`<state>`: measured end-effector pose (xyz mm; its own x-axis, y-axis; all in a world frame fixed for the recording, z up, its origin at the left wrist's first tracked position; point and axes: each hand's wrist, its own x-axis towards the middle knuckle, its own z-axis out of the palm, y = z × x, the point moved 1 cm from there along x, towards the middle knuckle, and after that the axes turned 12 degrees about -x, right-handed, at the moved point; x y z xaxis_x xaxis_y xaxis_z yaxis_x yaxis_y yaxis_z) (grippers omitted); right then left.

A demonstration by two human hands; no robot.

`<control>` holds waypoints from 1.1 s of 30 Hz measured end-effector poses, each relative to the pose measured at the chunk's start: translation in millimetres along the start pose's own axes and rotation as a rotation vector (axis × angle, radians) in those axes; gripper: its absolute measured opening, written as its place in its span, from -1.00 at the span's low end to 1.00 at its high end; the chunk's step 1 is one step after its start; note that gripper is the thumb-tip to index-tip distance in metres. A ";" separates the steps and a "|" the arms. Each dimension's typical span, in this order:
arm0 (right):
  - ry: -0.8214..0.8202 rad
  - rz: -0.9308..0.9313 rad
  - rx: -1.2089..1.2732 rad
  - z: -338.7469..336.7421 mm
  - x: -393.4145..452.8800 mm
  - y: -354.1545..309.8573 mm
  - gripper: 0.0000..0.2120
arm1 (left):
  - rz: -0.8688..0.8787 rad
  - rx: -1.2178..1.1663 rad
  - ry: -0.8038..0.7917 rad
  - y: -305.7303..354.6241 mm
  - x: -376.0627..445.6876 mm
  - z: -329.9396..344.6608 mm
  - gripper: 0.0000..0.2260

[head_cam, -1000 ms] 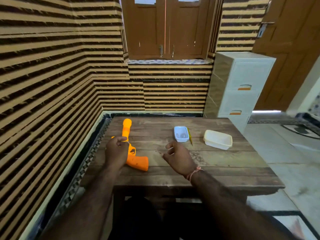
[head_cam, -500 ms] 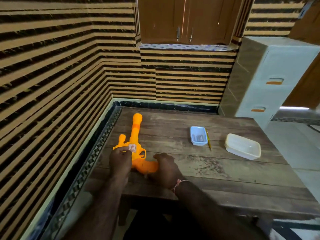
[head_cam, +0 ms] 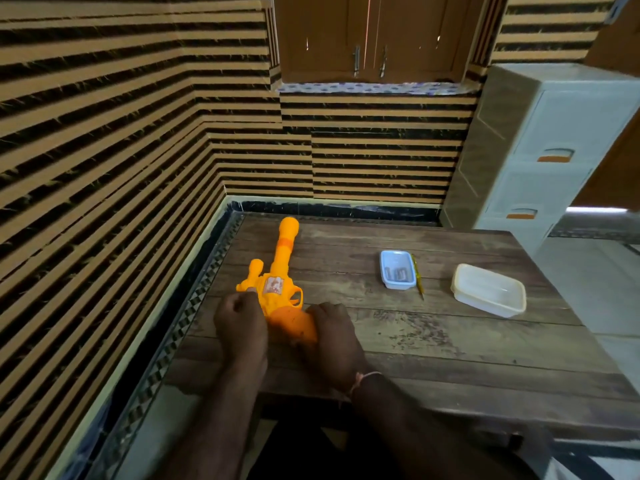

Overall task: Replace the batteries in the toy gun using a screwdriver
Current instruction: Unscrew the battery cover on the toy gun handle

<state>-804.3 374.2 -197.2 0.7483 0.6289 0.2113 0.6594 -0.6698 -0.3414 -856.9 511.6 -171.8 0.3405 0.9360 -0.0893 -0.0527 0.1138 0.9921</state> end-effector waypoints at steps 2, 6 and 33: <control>0.083 0.015 0.084 -12.8 -6.6 7.5 -0.54 | -0.069 -0.056 0.071 1.0 -17.0 0.2 -0.76; 0.188 0.024 0.199 -41.0 -19.1 22.3 -0.53 | -0.327 -0.418 -0.194 -3.9 -57.9 20.4 -0.64; -0.228 0.561 -0.296 -76.1 79.9 199.5 -0.66 | -0.645 -0.837 -0.614 -15.1 -27.0 71.8 -0.49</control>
<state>-607.4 260.7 -178.7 0.9706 0.1998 -0.1342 0.1917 -0.9789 -0.0704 -797.8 460.7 -178.1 0.9024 0.3418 -0.2626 -0.2215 0.8904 0.3978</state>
